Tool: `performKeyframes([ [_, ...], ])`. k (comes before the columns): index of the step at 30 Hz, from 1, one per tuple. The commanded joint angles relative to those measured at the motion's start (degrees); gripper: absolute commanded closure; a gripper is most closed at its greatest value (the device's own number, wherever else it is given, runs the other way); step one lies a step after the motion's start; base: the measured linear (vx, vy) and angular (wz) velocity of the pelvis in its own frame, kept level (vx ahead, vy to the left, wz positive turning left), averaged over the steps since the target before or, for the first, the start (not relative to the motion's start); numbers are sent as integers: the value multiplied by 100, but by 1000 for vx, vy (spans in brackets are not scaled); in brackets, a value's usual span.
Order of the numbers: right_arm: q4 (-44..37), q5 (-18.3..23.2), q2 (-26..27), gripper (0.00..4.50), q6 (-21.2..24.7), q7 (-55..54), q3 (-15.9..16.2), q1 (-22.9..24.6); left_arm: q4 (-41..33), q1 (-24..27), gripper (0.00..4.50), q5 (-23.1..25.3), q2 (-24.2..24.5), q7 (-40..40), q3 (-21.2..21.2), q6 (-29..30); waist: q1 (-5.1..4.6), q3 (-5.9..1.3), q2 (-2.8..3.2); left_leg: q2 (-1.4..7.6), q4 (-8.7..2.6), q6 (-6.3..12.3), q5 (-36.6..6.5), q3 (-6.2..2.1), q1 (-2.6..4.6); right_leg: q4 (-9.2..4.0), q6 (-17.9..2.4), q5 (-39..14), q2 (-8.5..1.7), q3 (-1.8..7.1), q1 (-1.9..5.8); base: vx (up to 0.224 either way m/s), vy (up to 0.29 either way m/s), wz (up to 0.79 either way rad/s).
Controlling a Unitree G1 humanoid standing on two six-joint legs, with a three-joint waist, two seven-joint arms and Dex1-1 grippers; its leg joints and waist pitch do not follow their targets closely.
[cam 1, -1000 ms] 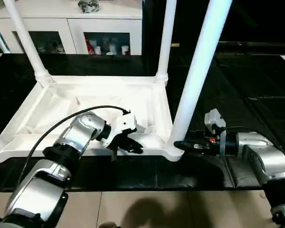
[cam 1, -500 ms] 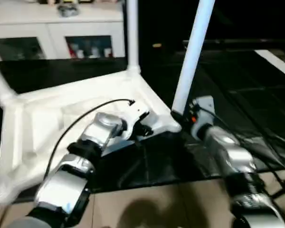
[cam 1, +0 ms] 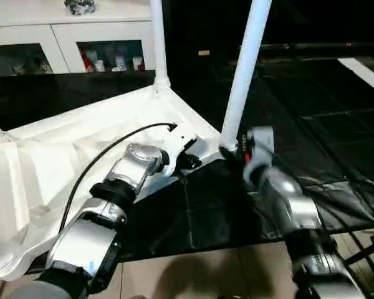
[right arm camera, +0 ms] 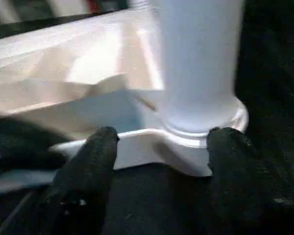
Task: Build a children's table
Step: Rotate leg to tighten
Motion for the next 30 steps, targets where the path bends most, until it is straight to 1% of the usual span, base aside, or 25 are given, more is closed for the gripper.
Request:
performKeyframes([
  [1, -275, 165, -266, 116, -16, 493, -50, 113, -214, -46, 450, -51, 169, -342, -12, -246, 52, -435, -28, 119, -290, 672, -797, -15, 61, -315, -1311, -702, -390, 282, 437, 0, 0, 0],
  [3, -449, 337, -657, 98, 42, 1074, -126, 249, -266, 21, 450, -35, 289, -631, -99, -318, 70, -430, -28, 119, -290, 612, -884, -11, 70, -340, -1267, -873, -392, 283, 433, 0, 0, 0],
  [4, -503, 388, -775, 98, 67, 1261, -147, 289, -277, 38, 450, -31, 324, -713, -127, -330, 76, -425, -37, 117, -292, 587, -934, -13, 67, -347, -1247, -973, -389, 280, 435, 0, 0, 0],
  [5, -575, 444, -1009, 84, 74, 1580, -158, 346, -295, 69, 450, -16, 394, -886, -188, -391, 80, -422, -34, 118, -293, 576, -972, -12, 73, -352, -1242, -1034, -386, 278, 429, 0, 0, 0],
  [6, -619, 487, -1229, 74, 86, 1878, -157, 381, -311, 94, 450, -3, 462, -1059, -248, -433, 89, -415, -45, 123, -293, 559, -1014, -14, 68, -363, -1204, -1140, -385, 274, 434, 0, 0, 0],
  [8, -688, 585, -1683, 55, 86, 2503, -119, 435, -360, 151, 450, 23, 613, -1467, -377, -576, 138, -414, -51, 132, -283, 592, -1009, -8, 70, -372, -1192, -1222, -384, 274, 431, 0, 0, 0],
  [9, -688, 585, -1683, 55, 86, 2503, -119, 435, -360, 151, 450, 23, 613, -1467, -377, -576, 152, -421, -49, 142, -279, 590, -970, -8, 67, -357, -1196, -1184, -387, 280, 430, 0, 0, 0],
  [10, -698, 604, -1849, 46, 95, 2764, -68, 430, -398, 182, 450, 43, 698, -1670, -449, -663, 176, -415, -46, 141, -275, 594, -993, 3, 80, -367, -1199, -1237, -385, 272, 405, 0, 0, 0],
  [11, -709, 631, -1973, 36, 107, 2949, -22, 428, -415, 198, 450, 57, 757, -1816, -497, -729, 208, -409, -56, 138, -278, 571, -1028, 6, 81, -375, -1150, -1362, -383, 268, 401, 0, 0, 0],
  [12, -709, 631, -1973, 28, 107, 2949, -22, 428, -415, 198, 450, 57, 757, -1816, -497, -729, 217, -409, -54, 139, -280, 560, -1047, 2, 86, -377, -1141, -1421, -389, 262, 400, 0, 0, 0],
  [13, -691, 668, -2229, 28, 144, 3431, 141, 382, -474, 250, 450, 68, 915, -2275, -633, -928, 229, -410, -51, 143, -282, 539, -1060, -3, 84, -383, -1136, -1478, -393, 260, 399, 0, 0, 0],
  [14, -685, 668, -2266, 17, 152, 3520, 174, 371, -490, 262, 450, 66, 943, -2365, -660, -982, 248, -413, -62, 152, -282, 543, -1052, 1, 92, -382, -1137, -1487, -388, 262, 393, 0, 0, 0],
  [15, -690, 657, -2364, 10, 182, 3779, 291, 342, -551, 301, 450, 49, 1025, -2632, -737, -1080, 257, -413, -56, 157, -282, 548, -1045, -2, 87, -379, -1145, -1471, -392, 265, 390, 0, 0, 0],
  [17, -695, 652, -2398, 4, 189, 3872, 338, 332, -574, 314, 450, 42, 1052, -2722, -761, -1102, 282, -413, -53, 164, -282, 540, -1038, 1, 88, -368, -1144, -1451, -393, 269, 380, 0, 0, 0],
  [18, -694, 595, -2475, 4, 168, 4137, 529, 282, -642, 349, 450, 45, 1127, -2974, -850, -1191, 306, -412, -49, 170, -284, 516, -1078, 1, 109, -375, -1144, -1507, -395, 268, 362, 0, 0, 0],
  [19, -691, 555, -2490, 4, 150, 4219, 611, 257, -664, 359, 450, 55, 1153, -3059, -889, -1229, 313, -408, -64, 173, -288, 509, -1108, 4, 110, -380, -1139, -1560, -398, 267, 362, 0, 0, 0],
  [20, -659, 475, -2497, 4, 105, 4317, 737, 203, -685, 367, 450, 80, 1185, -3173, -951, -1299, 338, -407, -54, 174, -291, 486, -1126, 4, 116, -382, -1125, -1621, -400, 271, 350, 0, 0, 0],
  [23, -370, 253, -2340, 4, -90, 4300, 930, -21, -732, 377, 450, 139, 1234, -3381, -1103, -1468, 349, -407, -56, 183, -300, 379, -1158, -3, 121, -373, -1124, -1649, -414, 279, 342, 0, 0, 0],
  [24, -290, 225, -2288, 4, -133, 4330, 993, -90, -746, 379, 450, 154, 1249, -3447, -1146, -1521, 358, -411, -49, 189, -299, 361, -1176, -5, 134, -370, -1134, -1669, -424, 280, 333, 0, 0, 0],
  [25, -228, 211, -2247, 4, -173, 4373, 1044, -143, -748, 376, 450, 166, 1256, -3497, -1176, -1567, 348, -406, -50, 183, -303, 334, -1191, -5, 120, -369, -1138, -1676, -415, 279, 343, 0, 0, 0],
  [27, -143, 223, -2171, 4, -212, 4474, 1107, -226, -755, 373, 450, 190, 1264, -3574, -1208, -1639, 365, -408, -33, 191, -303, 325, -1237, -4, 139, -372, -1133, -1681, -420, 286, 331, 0, 0, 0],
  [29, -73, 249, -2122, 4, -206, 4562, 1168, -309, -778, 371, 450, 195, 1270, -3629, -1236, -1674, 391, -421, -37, 196, -304, 336, -1166, -9, 126, -339, -1164, -1504, -412, 287, 348, 0, 0, 0],
  [30, -73, 249, -2122, 20, -206, 4562, 1168, -309, -778, 371, 450, 195, 1270, -3629, -1236, -1674, 396, -423, -35, 197, -306, 335, -1159, -10, 126, -337, -1168, -1479, -413, 286, 349, 0, 0, 0],
])
